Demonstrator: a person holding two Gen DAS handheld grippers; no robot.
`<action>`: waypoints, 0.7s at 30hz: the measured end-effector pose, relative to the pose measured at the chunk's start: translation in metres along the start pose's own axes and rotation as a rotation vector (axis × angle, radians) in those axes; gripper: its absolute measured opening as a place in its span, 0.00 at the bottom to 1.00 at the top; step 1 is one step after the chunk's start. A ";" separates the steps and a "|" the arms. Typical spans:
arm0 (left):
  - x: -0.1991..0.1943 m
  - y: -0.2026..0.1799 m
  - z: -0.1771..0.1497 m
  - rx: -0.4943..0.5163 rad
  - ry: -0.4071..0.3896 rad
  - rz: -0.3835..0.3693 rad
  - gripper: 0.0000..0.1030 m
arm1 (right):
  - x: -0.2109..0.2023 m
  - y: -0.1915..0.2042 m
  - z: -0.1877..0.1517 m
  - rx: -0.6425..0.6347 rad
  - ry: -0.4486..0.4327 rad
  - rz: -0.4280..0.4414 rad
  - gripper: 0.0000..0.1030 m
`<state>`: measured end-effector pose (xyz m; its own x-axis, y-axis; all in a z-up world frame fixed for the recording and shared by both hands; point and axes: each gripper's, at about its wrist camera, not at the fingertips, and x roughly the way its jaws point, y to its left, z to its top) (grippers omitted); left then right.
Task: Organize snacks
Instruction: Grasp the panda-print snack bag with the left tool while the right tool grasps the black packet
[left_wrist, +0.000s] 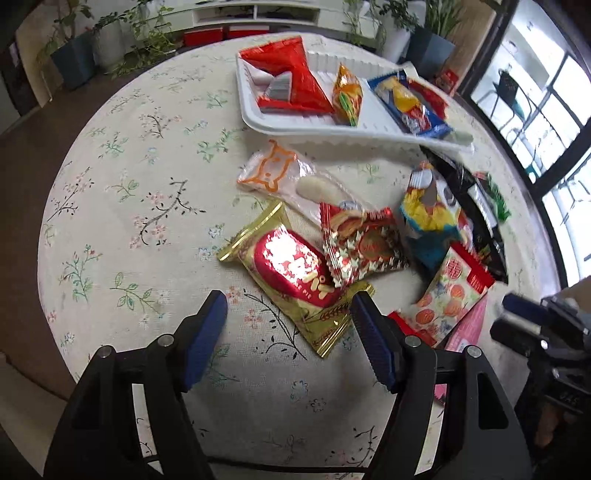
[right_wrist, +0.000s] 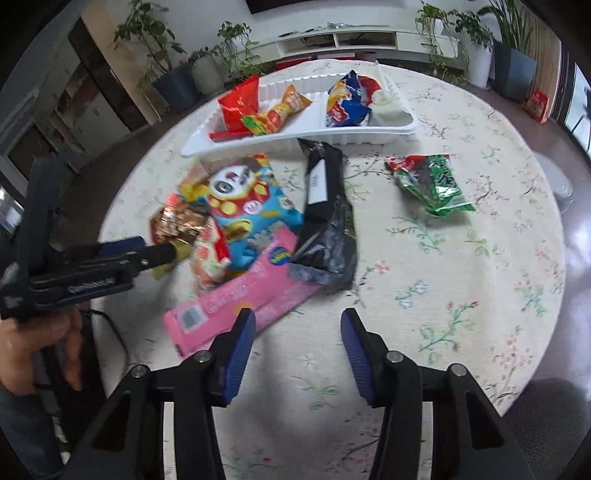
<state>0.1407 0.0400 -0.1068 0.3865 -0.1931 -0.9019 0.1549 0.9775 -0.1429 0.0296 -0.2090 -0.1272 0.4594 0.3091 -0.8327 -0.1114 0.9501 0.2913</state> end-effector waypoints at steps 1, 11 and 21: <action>-0.002 0.001 0.001 -0.019 -0.011 -0.007 0.66 | -0.002 0.001 0.000 0.014 -0.003 0.041 0.51; -0.016 -0.019 0.019 0.077 -0.107 -0.090 0.66 | -0.019 -0.016 0.033 -0.042 -0.104 -0.014 0.51; -0.019 -0.096 0.032 0.732 -0.109 -0.150 0.66 | -0.005 -0.041 0.066 -0.047 -0.048 0.000 0.64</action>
<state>0.1473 -0.0524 -0.0631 0.3959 -0.3640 -0.8430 0.7624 0.6421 0.0808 0.0896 -0.2519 -0.1041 0.5009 0.3076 -0.8090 -0.1516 0.9515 0.2679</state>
